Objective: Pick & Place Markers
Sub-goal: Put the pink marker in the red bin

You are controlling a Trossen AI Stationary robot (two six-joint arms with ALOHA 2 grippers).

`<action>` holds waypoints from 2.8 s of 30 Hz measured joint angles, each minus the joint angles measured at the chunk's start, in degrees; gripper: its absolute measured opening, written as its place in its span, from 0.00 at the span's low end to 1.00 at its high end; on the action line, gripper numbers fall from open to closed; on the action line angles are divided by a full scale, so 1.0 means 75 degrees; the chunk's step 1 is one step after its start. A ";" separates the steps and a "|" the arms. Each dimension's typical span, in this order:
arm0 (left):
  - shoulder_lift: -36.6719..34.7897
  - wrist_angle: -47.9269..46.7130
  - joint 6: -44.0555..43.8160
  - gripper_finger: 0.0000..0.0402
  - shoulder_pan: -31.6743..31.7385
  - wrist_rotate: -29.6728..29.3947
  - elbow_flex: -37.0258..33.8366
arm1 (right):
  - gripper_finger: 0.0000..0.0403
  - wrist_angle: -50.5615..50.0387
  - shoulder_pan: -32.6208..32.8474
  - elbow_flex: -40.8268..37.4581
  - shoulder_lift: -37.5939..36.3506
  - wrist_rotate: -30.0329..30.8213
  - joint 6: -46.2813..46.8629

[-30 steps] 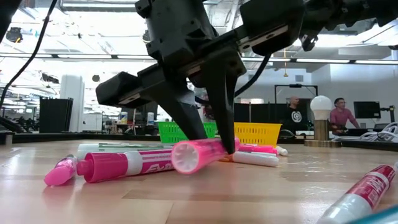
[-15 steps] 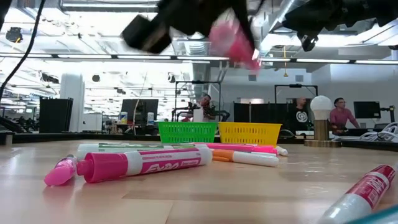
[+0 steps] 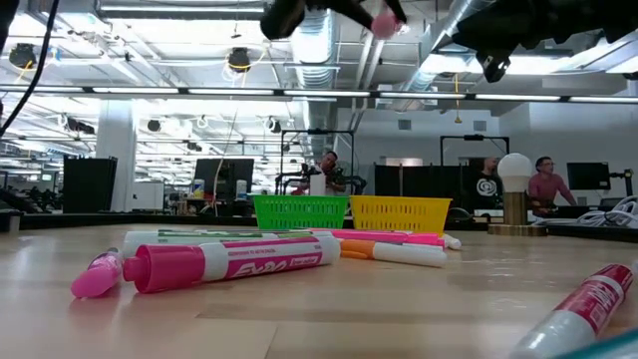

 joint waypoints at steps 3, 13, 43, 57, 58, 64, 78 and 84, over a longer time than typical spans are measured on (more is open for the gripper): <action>-0.0006 0.0178 0.0409 0.19 0.0378 0.0290 0.0001 | 0.17 0.0001 0.0000 0.0000 0.0000 -0.0004 0.0163; -0.0002 0.0636 0.1987 0.19 0.1404 0.0914 0.0003 | 0.17 0.0055 0.0000 0.0000 0.0000 0.0055 0.0325; 0.0004 0.3047 0.3940 0.19 0.2987 0.2758 0.0003 | 0.18 0.0091 0.0000 0.0000 -0.0003 0.1185 0.0772; 0.0004 0.3580 0.3923 0.19 0.2914 0.3090 0.0003 | 0.68 0.0664 0.0000 0.0000 0.0097 0.0841 0.2102; 0.0004 0.3607 0.3919 0.19 0.2912 0.3092 0.0003 | 0.71 0.0746 0.0000 0.0000 0.0165 0.0809 0.2208; 0.0004 0.3675 0.3861 0.19 0.2850 0.3095 0.0003 | 0.82 0.1697 0.0000 0.0000 0.0927 0.0783 0.2330; 0.0005 0.3667 0.3855 0.19 0.2756 0.3092 0.0003 | 0.79 0.2728 -0.0003 0.0000 0.1644 0.0810 0.2327; 0.0005 0.3669 0.3855 0.19 0.2762 0.3088 0.0003 | 0.71 0.2704 -0.0003 0.0000 0.1644 0.1072 0.2526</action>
